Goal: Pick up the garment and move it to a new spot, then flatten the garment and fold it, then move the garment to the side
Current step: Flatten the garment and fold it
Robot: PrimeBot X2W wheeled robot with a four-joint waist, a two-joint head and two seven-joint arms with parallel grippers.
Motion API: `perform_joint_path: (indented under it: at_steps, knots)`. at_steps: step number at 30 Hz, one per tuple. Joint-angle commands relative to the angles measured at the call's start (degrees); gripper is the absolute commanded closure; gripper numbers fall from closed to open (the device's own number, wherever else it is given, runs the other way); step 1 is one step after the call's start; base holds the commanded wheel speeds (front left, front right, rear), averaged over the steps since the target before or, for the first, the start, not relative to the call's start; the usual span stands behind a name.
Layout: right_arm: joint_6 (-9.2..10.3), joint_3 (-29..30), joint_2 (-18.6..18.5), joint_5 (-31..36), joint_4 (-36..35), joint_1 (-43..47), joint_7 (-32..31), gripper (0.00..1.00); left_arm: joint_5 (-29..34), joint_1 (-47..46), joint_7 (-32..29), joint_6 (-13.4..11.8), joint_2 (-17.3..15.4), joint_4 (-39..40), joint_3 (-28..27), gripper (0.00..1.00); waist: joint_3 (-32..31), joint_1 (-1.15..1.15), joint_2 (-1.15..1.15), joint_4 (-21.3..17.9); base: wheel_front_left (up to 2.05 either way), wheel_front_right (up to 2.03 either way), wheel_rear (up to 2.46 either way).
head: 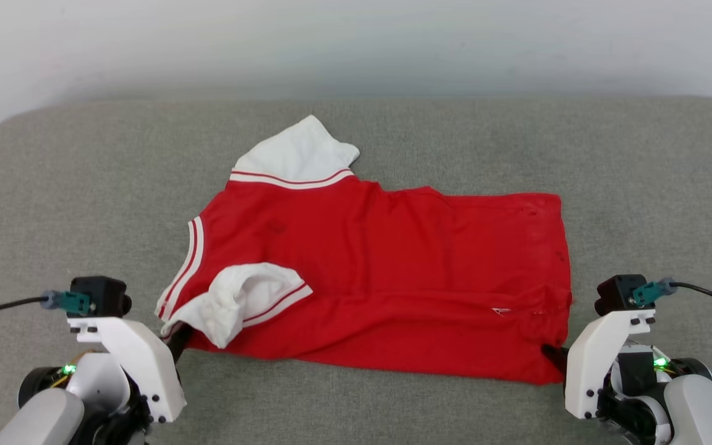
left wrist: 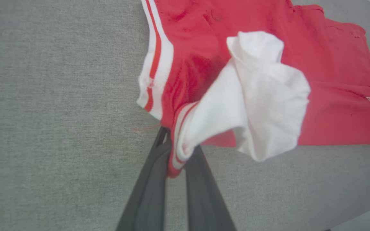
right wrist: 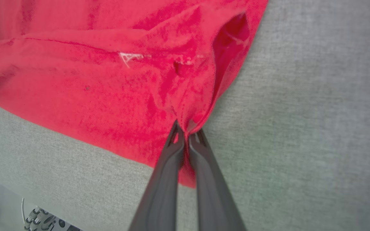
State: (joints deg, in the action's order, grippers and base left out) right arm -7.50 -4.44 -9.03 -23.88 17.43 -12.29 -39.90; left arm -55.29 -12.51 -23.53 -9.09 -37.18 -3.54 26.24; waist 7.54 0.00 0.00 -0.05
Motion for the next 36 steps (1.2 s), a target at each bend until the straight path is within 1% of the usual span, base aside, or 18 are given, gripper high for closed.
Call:
perform_joint_path:
  at_steps: [1,4,11,15,16,17,18,23,25,27,31,32,36]
  knots:
    - [0.02,-0.34,-0.72,-0.35,-0.87,0.70,0.26,1.00,-0.27,1.29,0.13,-0.37,0.10,0.41,0.11,1.00,-1.49,0.00,0.00,-0.11,0.00,0.00,0.00]
    - [0.02,-0.79,-1.26,-0.80,-2.75,2.41,0.15,1.00,-0.78,3.40,0.22,-1.14,-0.36,1.37,-0.08,1.00,-3.74,0.00,0.00,-0.26,0.00,0.00,0.00]
    - [0.02,0.08,-2.47,-1.63,-8.49,8.09,-2.39,1.00,-2.06,8.83,-0.62,-2.95,-1.26,3.68,0.20,1.00,-7.21,0.00,0.00,-0.08,0.00,0.00,0.00]
    - [0.02,1.30,-2.02,-1.24,-9.55,10.97,-3.51,1.00,-3.63,10.78,-1.37,-2.67,-0.31,2.97,0.78,1.00,-7.64,0.00,0.00,-0.29,0.00,0.00,0.00]
    - [0.01,1.51,-1.73,-1.32,-9.43,11.40,-3.17,0.63,-3.99,10.64,-0.69,-2.69,0.28,2.54,0.47,0.99,-7.57,0.00,0.00,-0.28,0.00,0.00,0.00]
    - [0.02,1.66,-1.54,-1.13,-9.23,11.78,-2.56,0.00,-4.07,10.44,-0.37,-2.48,0.80,2.02,0.46,0.56,-7.49,0.00,0.00,-0.28,0.00,0.00,0.00]
    - [0.02,1.90,-1.32,-0.99,-8.96,12.10,-1.72,0.00,-3.93,10.09,-0.21,-2.21,1.10,1.48,0.74,0.00,-7.27,0.00,0.00,-0.25,0.00,0.00,0.00]
    - [0.02,1.23,-1.14,-0.38,-8.93,12.25,5.25,0.00,-3.31,7.18,2.57,-1.35,3.21,-1.24,0.11,0.00,-6.38,0.00,0.00,-0.27,0.00,0.00,0.00]
    - [0.02,1.07,-1.27,0.20,-9.27,12.08,8.92,0.00,-2.57,6.43,3.75,-1.08,3.21,-2.05,-0.14,0.00,-6.18,0.00,0.00,-0.58,0.00,0.00,0.00]
    - [0.01,1.15,-1.30,0.91,-9.87,11.55,12.81,0.00,-1.87,5.34,5.11,-1.58,3.27,-2.59,-0.81,0.00,-6.01,0.00,0.00,-0.96,0.00,0.00,0.00]
    - [0.02,2.03,-0.38,2.69,-11.30,11.03,19.98,0.00,-0.08,4.03,7.57,-2.12,2.39,-3.01,-1.85,0.00,-5.80,0.00,0.00,-2.08,0.00,0.00,0.00]
    - [0.02,2.03,-0.38,2.69,-11.30,11.03,19.98,0.00,-0.08,4.03,7.57,-2.12,2.39,-3.01,-1.85,0.00,-5.80,0.00,0.00,-2.08,0.00,0.00,0.00]
    - [0.02,3.70,1.07,5.05,-13.85,9.75,26.58,0.00,2.16,2.08,10.83,-3.21,1.80,-1.65,-3.27,0.00,-4.43,0.00,0.00,-3.70,0.00,0.00,0.00]
